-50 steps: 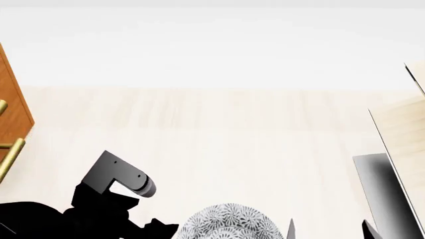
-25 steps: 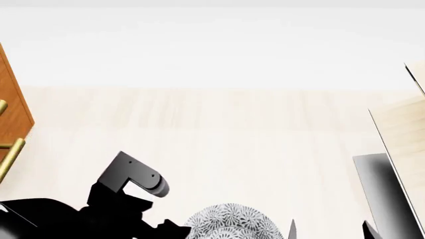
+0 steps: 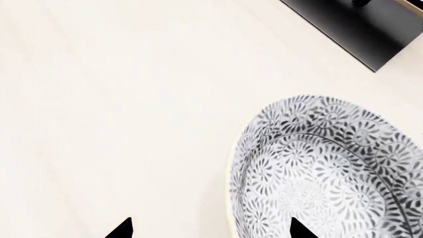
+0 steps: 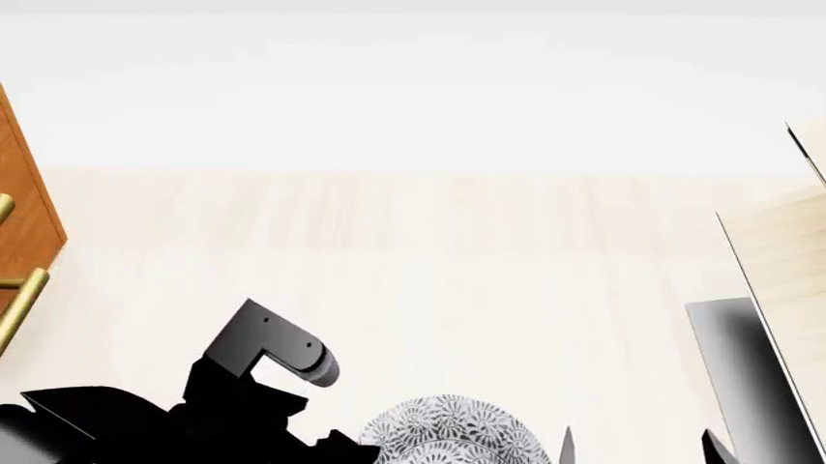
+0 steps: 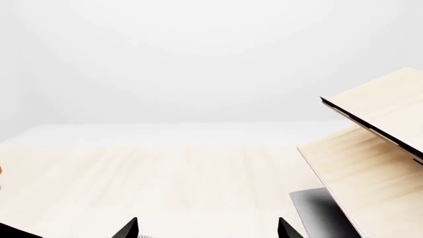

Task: Close the top drawer of the cabinet and put the bowl on top of it.

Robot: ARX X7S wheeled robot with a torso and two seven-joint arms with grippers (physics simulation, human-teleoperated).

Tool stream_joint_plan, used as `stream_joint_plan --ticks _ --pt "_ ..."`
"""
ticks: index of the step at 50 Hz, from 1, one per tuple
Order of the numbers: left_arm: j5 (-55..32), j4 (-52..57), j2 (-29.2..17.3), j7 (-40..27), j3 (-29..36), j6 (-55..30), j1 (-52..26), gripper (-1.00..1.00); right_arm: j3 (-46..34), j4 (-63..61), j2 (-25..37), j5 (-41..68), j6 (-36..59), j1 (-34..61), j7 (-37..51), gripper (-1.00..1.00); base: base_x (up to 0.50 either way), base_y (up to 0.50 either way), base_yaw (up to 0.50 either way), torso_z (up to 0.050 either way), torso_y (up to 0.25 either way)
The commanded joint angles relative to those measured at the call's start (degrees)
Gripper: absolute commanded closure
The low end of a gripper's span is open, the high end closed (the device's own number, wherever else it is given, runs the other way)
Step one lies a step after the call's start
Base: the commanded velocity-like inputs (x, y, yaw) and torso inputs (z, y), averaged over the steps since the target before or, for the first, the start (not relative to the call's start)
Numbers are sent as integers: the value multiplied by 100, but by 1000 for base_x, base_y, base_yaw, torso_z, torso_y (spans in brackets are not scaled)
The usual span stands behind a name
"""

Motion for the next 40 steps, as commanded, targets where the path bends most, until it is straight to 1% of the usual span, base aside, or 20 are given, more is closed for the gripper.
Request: stream_joint_plan --ticks 1,40 --pt "17 -162 55 58 57 118 -7 -100 -39 2 0 -17 1 9 14 -100 0 0 0 0 0" --pt "164 -971 379 298 373 568 -15 -100 3 88 25 -23 -149 -109 -9 -100 0 0 0 0 0"
